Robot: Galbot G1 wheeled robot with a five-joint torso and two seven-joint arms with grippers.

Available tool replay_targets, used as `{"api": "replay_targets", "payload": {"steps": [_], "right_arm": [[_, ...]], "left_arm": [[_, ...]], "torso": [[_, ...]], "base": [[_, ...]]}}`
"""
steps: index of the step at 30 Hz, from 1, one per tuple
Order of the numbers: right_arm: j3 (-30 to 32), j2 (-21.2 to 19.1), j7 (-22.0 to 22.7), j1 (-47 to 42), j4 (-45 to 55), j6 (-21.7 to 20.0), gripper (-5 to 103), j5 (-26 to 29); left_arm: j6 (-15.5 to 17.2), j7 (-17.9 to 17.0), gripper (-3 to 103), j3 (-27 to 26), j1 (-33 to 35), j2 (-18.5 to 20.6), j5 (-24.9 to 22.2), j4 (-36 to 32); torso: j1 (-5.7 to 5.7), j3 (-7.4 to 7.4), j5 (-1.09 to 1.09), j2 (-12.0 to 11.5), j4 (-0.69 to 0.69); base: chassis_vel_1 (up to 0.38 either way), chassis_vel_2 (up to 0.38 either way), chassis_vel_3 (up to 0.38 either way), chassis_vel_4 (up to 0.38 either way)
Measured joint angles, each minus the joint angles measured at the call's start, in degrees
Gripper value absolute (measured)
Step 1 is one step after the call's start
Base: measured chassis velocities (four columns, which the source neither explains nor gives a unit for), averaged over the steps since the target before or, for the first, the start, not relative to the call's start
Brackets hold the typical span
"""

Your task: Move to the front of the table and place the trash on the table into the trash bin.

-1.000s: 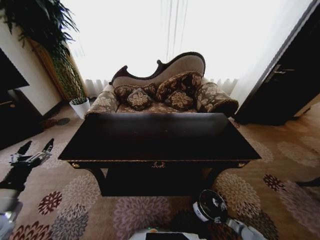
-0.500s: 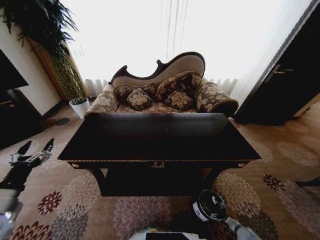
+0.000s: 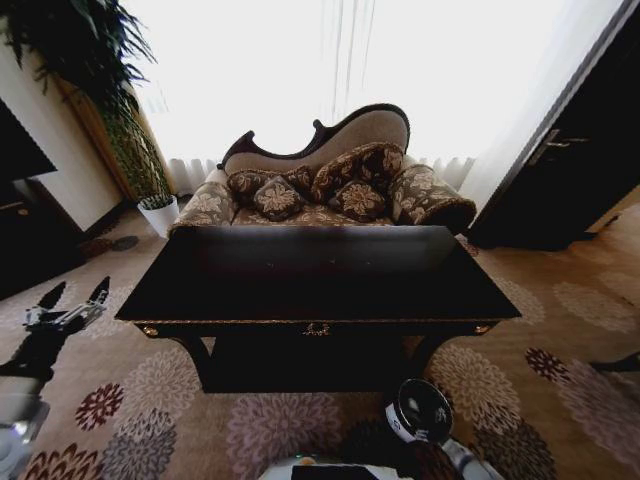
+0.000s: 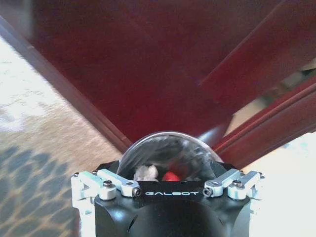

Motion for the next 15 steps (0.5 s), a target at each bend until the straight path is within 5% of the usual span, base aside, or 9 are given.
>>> {"api": "replay_targets", "payload": {"steps": [8,15], "right_arm": [[-0.2,-0.6,-2.0,-1.0,0.8,0.1,100,1.6],[-0.3,-1.6,-15.2,-8.0,8.8,4.1,100,11.1]], "left_arm": [[-0.1,0.0,100,0.0,0.1,0.0,0.0,0.3],[-0.1,-0.1,100,1.6,-0.7,-0.4,1.0,0.9]], "torso": [[0.00,0.00,-0.06,0.0,0.02],[0.00,0.00,-0.04,0.0,0.00]], "base": [[0.000,0.000,0.000,0.000],[0.000,0.000,0.000,0.000]]}}
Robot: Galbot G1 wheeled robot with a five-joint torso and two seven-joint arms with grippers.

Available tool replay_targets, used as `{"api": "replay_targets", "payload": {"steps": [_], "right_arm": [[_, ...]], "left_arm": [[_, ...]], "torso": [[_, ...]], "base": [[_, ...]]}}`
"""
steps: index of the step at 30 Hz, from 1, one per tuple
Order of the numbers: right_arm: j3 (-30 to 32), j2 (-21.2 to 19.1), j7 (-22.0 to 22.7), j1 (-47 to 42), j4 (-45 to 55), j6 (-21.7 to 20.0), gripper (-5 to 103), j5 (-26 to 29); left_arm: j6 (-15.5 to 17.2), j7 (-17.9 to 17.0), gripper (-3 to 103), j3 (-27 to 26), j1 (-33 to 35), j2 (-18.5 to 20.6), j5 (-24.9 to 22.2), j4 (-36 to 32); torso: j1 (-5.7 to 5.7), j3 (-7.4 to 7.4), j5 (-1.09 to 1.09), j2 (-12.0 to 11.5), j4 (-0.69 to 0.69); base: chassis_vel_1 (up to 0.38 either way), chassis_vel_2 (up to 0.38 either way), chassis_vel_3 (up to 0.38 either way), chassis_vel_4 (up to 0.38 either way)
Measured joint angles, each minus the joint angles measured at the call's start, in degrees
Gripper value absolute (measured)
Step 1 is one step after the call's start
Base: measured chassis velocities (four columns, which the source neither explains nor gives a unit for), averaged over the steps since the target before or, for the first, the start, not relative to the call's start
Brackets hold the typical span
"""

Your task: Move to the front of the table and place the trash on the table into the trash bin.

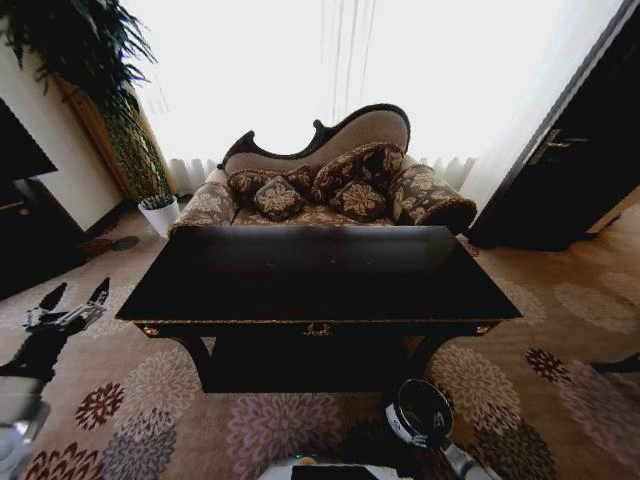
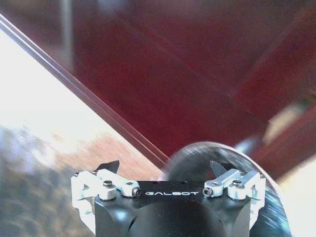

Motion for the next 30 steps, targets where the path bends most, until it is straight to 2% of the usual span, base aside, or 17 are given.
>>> {"api": "replay_targets", "payload": {"steps": [2,4,6,9,10,13,14,18,23,27,30], "right_arm": [[0.0,0.2,-3.1,-2.8,4.1,1.2,100,2.9],[0.0,0.4,-4.1,-3.7,5.6,1.7,100,4.1],[0.0,1.2,-7.6,-8.1,14.5,2.5,100,10.0],[0.2,1.7,-9.7,-10.7,20.2,2.7,100,12.9],[0.7,2.4,-11.3,-13.3,26.3,2.8,100,15.0],[2.2,3.5,-11.7,-17.9,37.2,2.7,100,16.4],[2.2,3.5,-11.7,-17.9,37.2,2.7,100,16.4],[4.6,4.4,-15.5,-25.5,49.1,3.2,100,18.6],[4.9,4.4,-19.0,-29.9,56.6,5.3,100,20.5],[4.6,4.3,-19.1,-31.1,61.6,5.6,100,22.1],[4.6,4.0,-16.7,-31.2,66.5,4.4,100,24.2]], "left_arm": [[0.0,0.0,100,0.8,-0.2,-0.5,0.5,0.0],[0.0,-0.1,100,1.1,-0.3,-0.7,0.7,-0.1],[-0.1,-0.1,100,2.3,-0.3,-1.3,1.6,-0.5],[-0.2,-0.1,100,3.0,-0.2,-1.5,2.4,-0.7],[-0.4,0.0,100,3.7,-0.1,-1.9,3.3,-0.8],[-0.7,0.0,100,4.8,0.2,-2.3,4.4,-0.8],[-0.7,0.0,100,4.8,0.2,-2.3,4.4,-0.8],[-1.3,0.1,100,6.8,1.0,-2.8,6.2,-0.9],[-1.6,0.1,100,6.8,1.6,-3.5,6.4,-1.0],[-1.7,0.0,100,6.5,2.0,-3.8,6.4,-1.3],[-1.7,0.0,100,6.5,2.3,-4.1,6.6,-1.8]], "torso": [[0.00,0.00,-0.01,0.0,-0.01],[0.00,0.00,-0.01,0.0,-0.01],[0.00,0.00,0.00,0.0,0.00],[0.00,0.00,0.00,0.0,0.01],[0.00,0.00,-0.01,0.0,-0.01],[0.00,-0.01,-0.02,0.0,0.02],[0.00,-0.01,-0.02,0.0,0.02],[0.00,-0.01,-0.02,0.0,0.00],[-0.01,0.00,-0.01,0.0,0.00],[0.00,-0.01,0.00,0.0,0.00],[0.00,0.00,0.00,0.0,0.00]], "base": [[0.000,0.000,0.000,0.000],[0.000,0.000,0.000,0.000],[0.000,0.000,0.000,0.000],[0.000,0.000,0.000,0.000],[0.000,0.000,0.000,0.000],[0.000,0.000,0.000,0.000],[0.000,0.000,0.000,0.000],[0.000,0.000,0.000,0.000],[0.000,0.000,0.000,0.000],[0.000,0.000,0.000,0.000],[0.000,0.000,0.000,0.000]]}}
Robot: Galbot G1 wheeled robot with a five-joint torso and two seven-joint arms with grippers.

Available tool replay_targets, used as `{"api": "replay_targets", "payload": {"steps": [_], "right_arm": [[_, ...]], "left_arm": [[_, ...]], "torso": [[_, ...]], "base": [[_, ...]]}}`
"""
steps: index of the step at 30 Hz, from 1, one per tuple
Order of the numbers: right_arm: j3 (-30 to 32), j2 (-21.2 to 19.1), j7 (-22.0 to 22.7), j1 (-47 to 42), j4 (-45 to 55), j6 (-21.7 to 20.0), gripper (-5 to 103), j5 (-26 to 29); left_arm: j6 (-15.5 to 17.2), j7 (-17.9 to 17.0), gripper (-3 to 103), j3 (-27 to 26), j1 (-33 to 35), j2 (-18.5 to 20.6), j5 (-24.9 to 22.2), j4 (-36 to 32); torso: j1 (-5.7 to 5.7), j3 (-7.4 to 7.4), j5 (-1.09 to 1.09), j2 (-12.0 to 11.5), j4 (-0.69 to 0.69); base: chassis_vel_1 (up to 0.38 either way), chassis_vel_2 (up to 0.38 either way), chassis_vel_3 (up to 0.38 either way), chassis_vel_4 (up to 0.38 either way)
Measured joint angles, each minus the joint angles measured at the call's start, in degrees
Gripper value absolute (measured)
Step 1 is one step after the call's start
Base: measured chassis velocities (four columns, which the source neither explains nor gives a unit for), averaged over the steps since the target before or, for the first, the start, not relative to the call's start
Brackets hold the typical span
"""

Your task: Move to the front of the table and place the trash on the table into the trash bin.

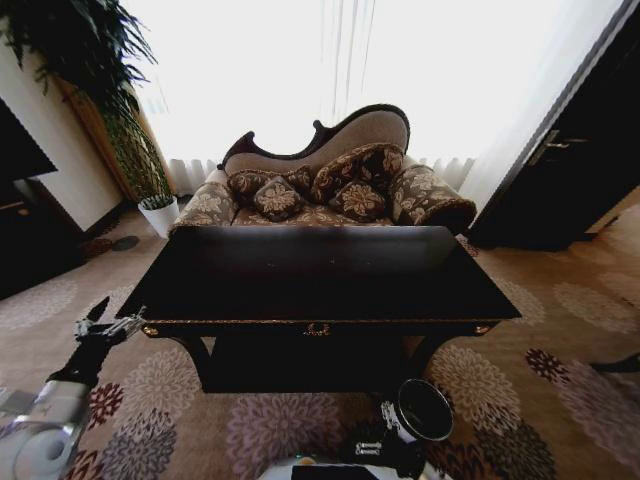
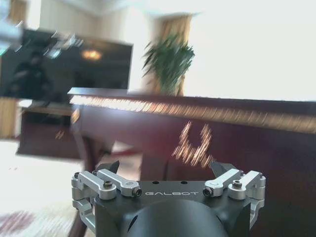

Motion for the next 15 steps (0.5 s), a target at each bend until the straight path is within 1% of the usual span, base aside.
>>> {"api": "replay_targets", "payload": {"steps": [3,4,5,7,8,9,10,12,13,14,15], "right_arm": [[0.4,-1.2,2.4,0.6,3.4,-2.1,100,2.7],[1.0,-2.5,4.2,1.2,5.9,-3.8,100,5.2],[1.0,-2.5,4.2,1.2,5.9,-3.8,100,5.2],[2.4,-4.5,6.4,1.8,9.3,-6.1,100,8.5],[2.7,-4.9,6.8,2.0,9.9,-6.5,100,9.1],[4.2,-6.3,8.0,2.4,12.8,-8.2,100,11.4],[4.2,-6.3,8.0,2.4,12.8,-8.2,100,11.4],[5.9,-7.5,9.2,2.8,15.9,-10.2,100,14.1],[7.6,-8.3,10.9,2.9,19.1,-13.0,100,16.6],[7.6,-8.3,10.9,2.9,19.1,-13.0,100,16.6],[8.8,-8.8,12.9,2.9,21.6,-16.0,100,18.7]], "left_arm": [[0.0,0.0,100,0.1,0.4,-0.2,0.2,-0.4],[-0.1,0.0,100,0.1,0.6,-0.3,0.2,-0.6],[-0.1,0.0,100,0.1,0.6,-0.3,0.2,-0.6],[-0.3,0.0,100,0.0,1.0,-0.3,0.3,-0.9],[-0.3,0.0,100,0.0,1.1,-0.3,0.3,-0.9],[-0.4,0.0,100,-0.1,1.2,-0.3,0.3,-1.0],[-0.4,0.0,100,-0.1,1.2,-0.3,0.3,-1.0],[-0.4,0.0,100,-0.2,1.2,-0.3,0.3,-1.1],[-0.4,0.1,100,-0.2,1.2,-0.3,0.3,-1.1],[-0.4,0.1,100,-0.2,1.2,-0.3,0.3,-1.1],[-0.4,0.1,100,-0.2,1.2,-0.5,0.2,-1.2]], "torso": [[0.00,0.00,-0.01,0.0,0.00],[0.00,0.00,0.00,0.0,0.01],[0.00,0.00,0.00,0.0,0.01],[0.00,0.00,0.01,0.0,0.00],[0.00,0.01,0.01,0.0,0.00],[0.00,0.01,0.00,0.0,0.01],[0.00,0.01,0.00,0.0,0.01],[0.00,0.01,0.01,0.0,0.01],[0.00,0.00,0.00,0.0,0.01],[0.00,0.00,0.00,0.0,0.01],[0.00,0.00,0.00,0.0,0.00]], "base": [[0.000,0.000,0.000,0.000],[0.000,0.000,0.000,0.000],[0.000,0.000,0.000,0.000],[0.000,0.000,0.000,0.000],[0.000,0.000,0.000,0.000],[0.000,0.000,0.000,0.000],[0.000,0.000,0.000,0.000],[0.000,0.000,0.000,0.000],[0.000,0.000,0.000,0.000],[0.000,0.000,0.000,0.000],[0.000,0.000,0.000,0.000]]}}
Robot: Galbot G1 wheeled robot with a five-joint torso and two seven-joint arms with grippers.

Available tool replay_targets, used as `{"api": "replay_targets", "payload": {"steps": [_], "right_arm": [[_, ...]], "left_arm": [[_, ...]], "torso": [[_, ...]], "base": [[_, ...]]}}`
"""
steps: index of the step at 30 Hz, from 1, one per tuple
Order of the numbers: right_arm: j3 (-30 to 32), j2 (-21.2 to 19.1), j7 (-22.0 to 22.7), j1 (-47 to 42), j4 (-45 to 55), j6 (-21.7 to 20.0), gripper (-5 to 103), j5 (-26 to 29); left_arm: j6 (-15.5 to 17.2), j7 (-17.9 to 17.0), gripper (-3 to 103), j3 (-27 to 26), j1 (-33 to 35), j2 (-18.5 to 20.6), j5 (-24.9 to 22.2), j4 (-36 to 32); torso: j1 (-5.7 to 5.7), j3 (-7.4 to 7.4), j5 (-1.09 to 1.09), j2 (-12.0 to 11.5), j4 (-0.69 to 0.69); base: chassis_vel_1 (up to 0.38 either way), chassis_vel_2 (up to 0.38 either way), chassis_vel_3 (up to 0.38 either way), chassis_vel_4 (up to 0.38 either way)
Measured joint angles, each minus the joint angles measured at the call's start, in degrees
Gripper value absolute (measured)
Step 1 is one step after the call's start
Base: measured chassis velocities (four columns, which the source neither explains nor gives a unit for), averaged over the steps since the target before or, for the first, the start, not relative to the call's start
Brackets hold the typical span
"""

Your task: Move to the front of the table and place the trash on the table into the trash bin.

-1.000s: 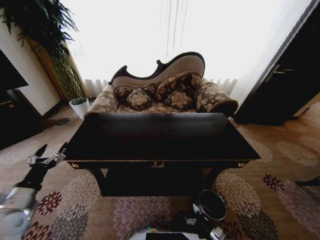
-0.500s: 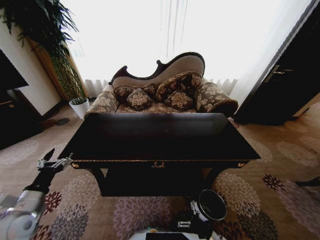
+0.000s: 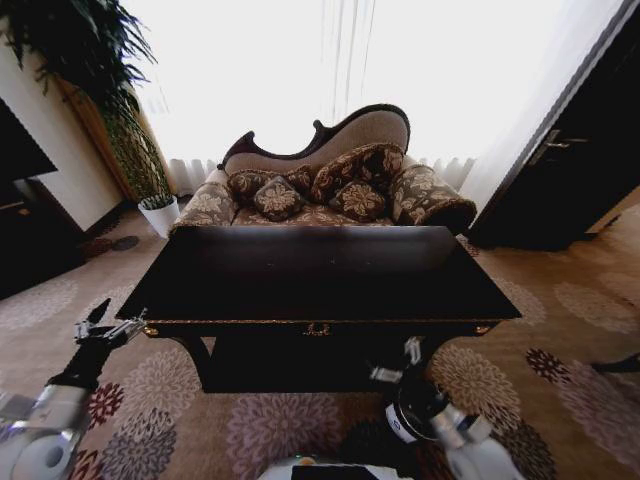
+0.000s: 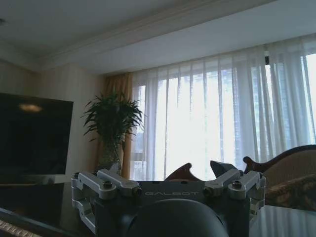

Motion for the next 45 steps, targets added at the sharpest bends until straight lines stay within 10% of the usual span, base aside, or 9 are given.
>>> {"api": "replay_targets", "payload": {"steps": [3,13,45], "right_arm": [[2.8,-1.0,6.9,0.8,5.4,-9.1,100,6.4],[8.1,-1.7,18.7,6.1,5.0,-21.0,100,12.5],[13.5,-1.2,9.5,7.2,-2.6,-15.3,100,8.6]], "left_arm": [[0.0,0.0,100,0.2,0.0,-0.7,-0.2,-0.8],[-1.4,0.7,100,-2.2,1.4,-1.7,-0.8,-5.1],[-2.9,6.2,100,1.3,6.5,-2.2,-1.0,-12.5]], "torso": [[0.00,0.00,0.00,0.0,0.00],[0.00,0.00,0.01,0.0,-0.01],[0.02,0.01,0.00,0.0,0.00]], "base": [[0.000,0.000,0.000,0.000],[0.000,0.000,0.000,0.000],[0.019,-0.016,-0.019,0.014]]}}
